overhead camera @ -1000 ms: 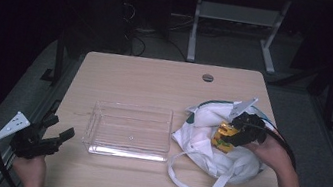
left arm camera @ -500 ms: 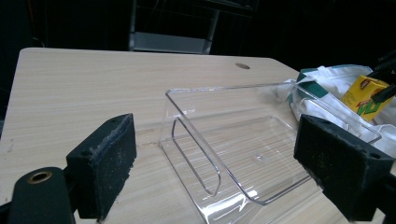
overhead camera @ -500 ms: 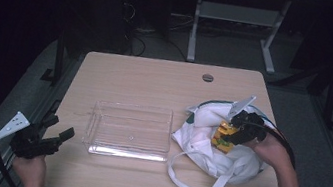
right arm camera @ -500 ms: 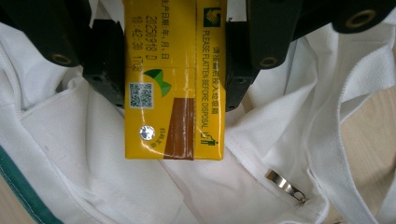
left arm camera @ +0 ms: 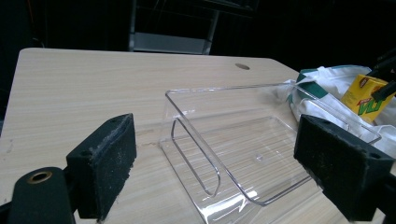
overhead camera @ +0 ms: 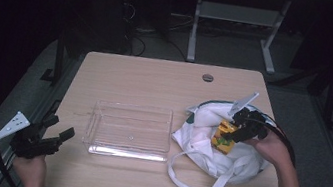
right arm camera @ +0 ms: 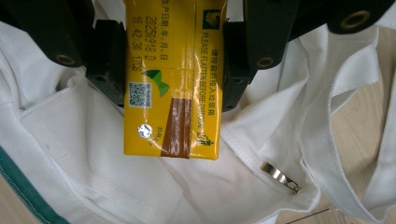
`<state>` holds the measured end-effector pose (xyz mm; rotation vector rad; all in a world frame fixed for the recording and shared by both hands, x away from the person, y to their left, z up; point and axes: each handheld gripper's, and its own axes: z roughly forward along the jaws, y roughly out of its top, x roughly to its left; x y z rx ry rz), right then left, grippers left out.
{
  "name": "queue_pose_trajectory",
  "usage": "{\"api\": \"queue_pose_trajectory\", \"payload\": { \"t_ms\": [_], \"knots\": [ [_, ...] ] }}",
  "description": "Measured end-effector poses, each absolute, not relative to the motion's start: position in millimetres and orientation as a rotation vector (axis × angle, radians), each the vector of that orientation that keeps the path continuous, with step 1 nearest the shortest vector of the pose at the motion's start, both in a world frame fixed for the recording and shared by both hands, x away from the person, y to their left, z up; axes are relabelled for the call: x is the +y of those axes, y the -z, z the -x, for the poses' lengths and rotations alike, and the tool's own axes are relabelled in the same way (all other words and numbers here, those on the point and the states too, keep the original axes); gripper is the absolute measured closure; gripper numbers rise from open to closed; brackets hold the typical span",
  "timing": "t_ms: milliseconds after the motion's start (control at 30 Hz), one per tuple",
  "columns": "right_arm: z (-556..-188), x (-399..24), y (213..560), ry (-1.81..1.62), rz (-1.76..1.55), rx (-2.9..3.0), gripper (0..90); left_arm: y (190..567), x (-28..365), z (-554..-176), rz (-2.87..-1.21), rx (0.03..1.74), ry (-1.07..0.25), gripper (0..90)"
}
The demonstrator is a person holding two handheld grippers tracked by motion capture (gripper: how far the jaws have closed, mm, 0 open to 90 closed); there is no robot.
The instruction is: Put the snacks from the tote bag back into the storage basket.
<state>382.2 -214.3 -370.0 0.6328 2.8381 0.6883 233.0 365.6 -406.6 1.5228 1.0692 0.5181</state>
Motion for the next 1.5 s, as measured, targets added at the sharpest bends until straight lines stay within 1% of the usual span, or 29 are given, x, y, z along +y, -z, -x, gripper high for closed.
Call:
{"api": "queue_pose_trajectory", "payload": {
  "t_ms": [167, 900, 1500],
  "knots": [
    [-381.6, -213.3, 363.4, -0.683, -0.605, 2.837, 51.9, 406.8, 365.5, -232.8, -1.521, 1.069, -0.516, 12.5],
    [-384.0, -198.8, 305.3, -0.75, -0.503, 2.829, 52.2, 406.6, 367.8, -232.0, -1.504, 1.069, -0.516, 12.5],
    [-394.3, -169.8, 285.2, -0.796, -0.42, 2.848, 52.3, 406.7, 368.3, -231.7, -1.506, 1.075, -0.52, 12.4]
  ]
}}
